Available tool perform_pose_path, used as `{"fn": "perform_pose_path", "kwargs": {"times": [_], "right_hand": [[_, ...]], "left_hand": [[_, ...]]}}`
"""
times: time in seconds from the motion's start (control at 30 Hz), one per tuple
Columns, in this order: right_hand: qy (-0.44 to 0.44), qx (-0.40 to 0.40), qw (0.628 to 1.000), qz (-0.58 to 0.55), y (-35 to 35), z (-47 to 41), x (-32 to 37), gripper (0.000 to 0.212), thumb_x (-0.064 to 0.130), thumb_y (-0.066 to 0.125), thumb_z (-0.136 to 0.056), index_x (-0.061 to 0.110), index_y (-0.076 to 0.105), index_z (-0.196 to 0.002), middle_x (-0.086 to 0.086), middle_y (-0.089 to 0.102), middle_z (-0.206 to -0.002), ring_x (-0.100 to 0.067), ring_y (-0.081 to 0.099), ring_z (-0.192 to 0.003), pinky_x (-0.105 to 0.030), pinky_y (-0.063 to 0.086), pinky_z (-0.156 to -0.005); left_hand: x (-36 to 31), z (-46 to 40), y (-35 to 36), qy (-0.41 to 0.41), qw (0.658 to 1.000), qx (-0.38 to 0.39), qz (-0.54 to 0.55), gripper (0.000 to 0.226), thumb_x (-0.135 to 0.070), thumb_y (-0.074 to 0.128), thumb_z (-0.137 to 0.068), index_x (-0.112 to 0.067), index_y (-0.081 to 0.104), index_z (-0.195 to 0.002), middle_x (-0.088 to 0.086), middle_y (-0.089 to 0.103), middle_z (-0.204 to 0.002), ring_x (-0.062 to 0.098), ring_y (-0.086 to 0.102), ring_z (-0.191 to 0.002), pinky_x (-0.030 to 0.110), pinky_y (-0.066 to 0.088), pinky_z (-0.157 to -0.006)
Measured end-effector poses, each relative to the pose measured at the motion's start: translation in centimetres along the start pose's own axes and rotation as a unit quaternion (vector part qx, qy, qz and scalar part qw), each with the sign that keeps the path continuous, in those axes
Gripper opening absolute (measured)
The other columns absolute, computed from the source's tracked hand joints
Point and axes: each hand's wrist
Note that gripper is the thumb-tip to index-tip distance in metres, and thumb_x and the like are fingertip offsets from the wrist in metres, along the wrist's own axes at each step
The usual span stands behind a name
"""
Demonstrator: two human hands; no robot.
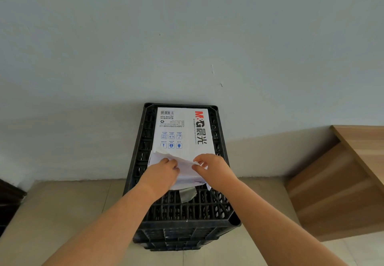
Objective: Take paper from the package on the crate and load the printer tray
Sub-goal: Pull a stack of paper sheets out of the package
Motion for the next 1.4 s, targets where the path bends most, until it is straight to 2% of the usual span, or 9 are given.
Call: {"fn": "perform_pose_path", "kwargs": {"times": [0.23,0.4,0.57,0.7,0.87,1.0,1.13,1.27,1.4], "right_hand": [[-0.003,0.006,1.000,0.002,-0.1,0.1,0.0,0.028,0.035,0.058,-0.092,0.023,0.064,-0.117,0.008,0.065,-0.110,-0.009,0.058,-0.099,-0.025,0.047,-0.087],[-0.007,0.012,1.000,-0.009,0.0,0.5,-0.2,0.030,0.033,0.062,-0.090,0.023,0.063,-0.118,0.008,0.064,-0.111,-0.009,0.057,-0.100,-0.026,0.047,-0.089],[-0.022,0.030,0.999,-0.015,0.4,1.8,-1.4,0.037,0.039,0.067,-0.083,0.031,0.060,-0.118,0.015,0.058,-0.116,-0.007,0.051,-0.110,-0.027,0.043,-0.096],[0.021,-0.069,0.995,-0.071,0.4,4.0,-2.7,0.032,0.044,0.060,-0.090,0.028,0.060,-0.118,0.014,0.056,-0.118,-0.006,0.052,-0.107,-0.025,0.042,-0.093],[0.274,-0.078,0.935,-0.210,0.8,7.6,-3.2,0.030,0.041,0.056,-0.092,0.015,0.058,-0.107,-0.003,0.066,-0.093,-0.017,0.067,-0.073,-0.028,0.052,-0.057],[0.384,0.000,0.761,-0.523,1.7,8.5,-3.4,0.022,0.009,0.061,-0.092,-0.004,0.057,-0.109,-0.022,0.063,-0.107,-0.034,0.067,-0.089,-0.035,0.057,-0.062],[0.362,-0.007,0.759,-0.541,2.0,9.0,-3.0,0.027,-0.006,0.053,-0.092,-0.008,0.054,-0.118,-0.022,0.060,-0.118,-0.030,0.062,-0.090,-0.035,0.055,-0.061],[0.347,-0.020,0.785,-0.513,2.0,9.7,-2.4,0.031,-0.006,0.053,-0.092,-0.008,0.053,-0.124,-0.023,0.057,-0.125,-0.034,0.060,-0.105,-0.035,0.055,-0.063],[0.346,-0.036,0.793,-0.500,1.9,10.9,-1.5,0.029,-0.006,0.054,-0.091,-0.009,0.054,-0.120,-0.024,0.058,-0.124,-0.035,0.060,-0.108,-0.035,0.055,-0.066]], "left_hand": [[-0.7,0.2,-0.5,-0.005,0.999,-0.020,-0.034,0.038,-0.002,0.052,-0.088,-0.004,0.051,-0.125,0.015,0.050,-0.130,0.029,0.051,-0.113,0.039,0.054,-0.079],[-0.9,0.8,0.2,0.012,0.995,-0.096,-0.032,0.045,-0.007,0.090,-0.033,-0.009,0.071,-0.073,0.008,0.069,-0.076,0.020,0.064,-0.061,0.027,0.045,-0.031],[-2.0,2.7,1.7,-0.002,0.987,-0.162,-0.007,0.047,-0.005,0.090,-0.040,-0.007,0.072,-0.084,0.008,0.071,-0.081,0.021,0.068,-0.066,0.029,0.052,-0.038],[-3.1,4.9,2.7,-0.013,0.981,-0.192,0.028,0.051,-0.007,0.089,-0.046,-0.006,0.071,-0.094,0.007,0.070,-0.085,0.019,0.067,-0.069,0.028,0.056,-0.045],[-4.5,7.1,3.8,-0.004,0.977,-0.206,0.063,0.042,-0.003,0.084,-0.052,-0.008,0.068,-0.091,0.004,0.066,-0.086,0.014,0.061,-0.064,0.024,0.051,-0.043],[-5.5,8.9,4.0,0.027,0.972,-0.219,0.077,0.031,-0.005,0.080,-0.059,-0.014,0.066,-0.086,-0.001,0.061,-0.082,0.011,0.055,-0.060,0.021,0.046,-0.044],[-5.4,11.1,2.8,0.005,0.959,-0.230,0.165,0.017,-0.030,0.055,-0.089,-0.020,0.065,-0.099,-0.007,0.063,-0.104,0.009,0.058,-0.093,0.033,0.052,-0.087],[-4.1,12.6,1.2,-0.202,0.864,-0.199,0.415,0.037,-0.046,0.046,-0.094,-0.025,0.057,-0.122,-0.008,0.042,-0.138,0.012,0.035,-0.129,0.036,0.028,-0.111],[-3.2,12.8,-0.2,-0.308,0.627,-0.115,0.707,0.025,-0.033,0.047,-0.097,-0.021,0.054,-0.117,0.005,0.055,-0.126,0.018,0.053,-0.108,0.032,0.047,-0.087]]}}
Point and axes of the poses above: each hand's wrist, its own z-axis away from the middle knuckle, its own y-axis out of the palm, x = y × z
